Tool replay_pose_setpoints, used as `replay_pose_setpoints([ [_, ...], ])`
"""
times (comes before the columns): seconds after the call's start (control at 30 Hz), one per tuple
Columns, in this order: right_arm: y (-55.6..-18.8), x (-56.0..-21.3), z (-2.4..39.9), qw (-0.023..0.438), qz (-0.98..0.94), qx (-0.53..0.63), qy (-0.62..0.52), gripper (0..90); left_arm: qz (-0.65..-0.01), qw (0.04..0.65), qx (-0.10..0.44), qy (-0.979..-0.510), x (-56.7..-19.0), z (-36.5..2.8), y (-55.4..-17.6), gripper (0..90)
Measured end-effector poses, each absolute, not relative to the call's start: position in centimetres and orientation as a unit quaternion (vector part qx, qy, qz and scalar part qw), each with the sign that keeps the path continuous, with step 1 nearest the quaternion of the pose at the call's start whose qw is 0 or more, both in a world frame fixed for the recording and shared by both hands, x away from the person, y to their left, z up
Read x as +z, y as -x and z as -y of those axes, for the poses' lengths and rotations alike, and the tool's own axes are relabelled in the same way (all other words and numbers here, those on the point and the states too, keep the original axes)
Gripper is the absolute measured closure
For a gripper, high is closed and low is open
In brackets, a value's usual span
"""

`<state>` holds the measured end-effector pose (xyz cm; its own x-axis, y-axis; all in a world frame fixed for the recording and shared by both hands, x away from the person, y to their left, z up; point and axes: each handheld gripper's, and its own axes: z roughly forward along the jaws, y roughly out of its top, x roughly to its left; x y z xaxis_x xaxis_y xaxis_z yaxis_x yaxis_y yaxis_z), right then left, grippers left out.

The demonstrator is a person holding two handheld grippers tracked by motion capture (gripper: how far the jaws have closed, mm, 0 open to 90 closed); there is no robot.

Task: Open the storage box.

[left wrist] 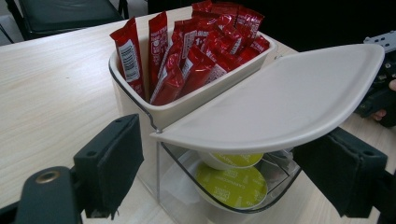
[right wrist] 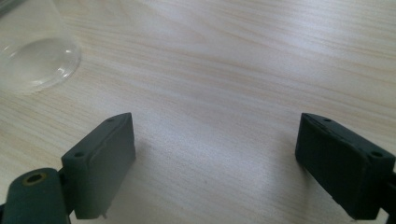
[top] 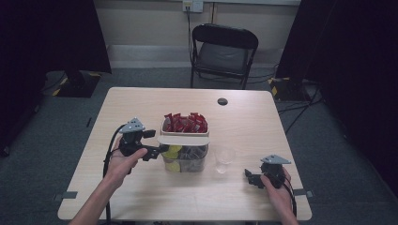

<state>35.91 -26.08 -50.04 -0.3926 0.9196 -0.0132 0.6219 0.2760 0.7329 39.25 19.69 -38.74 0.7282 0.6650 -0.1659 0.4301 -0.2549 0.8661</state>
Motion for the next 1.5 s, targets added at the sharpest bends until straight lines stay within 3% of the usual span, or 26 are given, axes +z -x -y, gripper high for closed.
replay_pose_setpoints([
  [1.5, -35.9, -50.0, 26.1, 0.225, -0.766, 0.330, -0.503, 11.6, -0.362, 0.523, 0.116, -0.763, -37.4, -19.8, -41.8, 16.0],
])
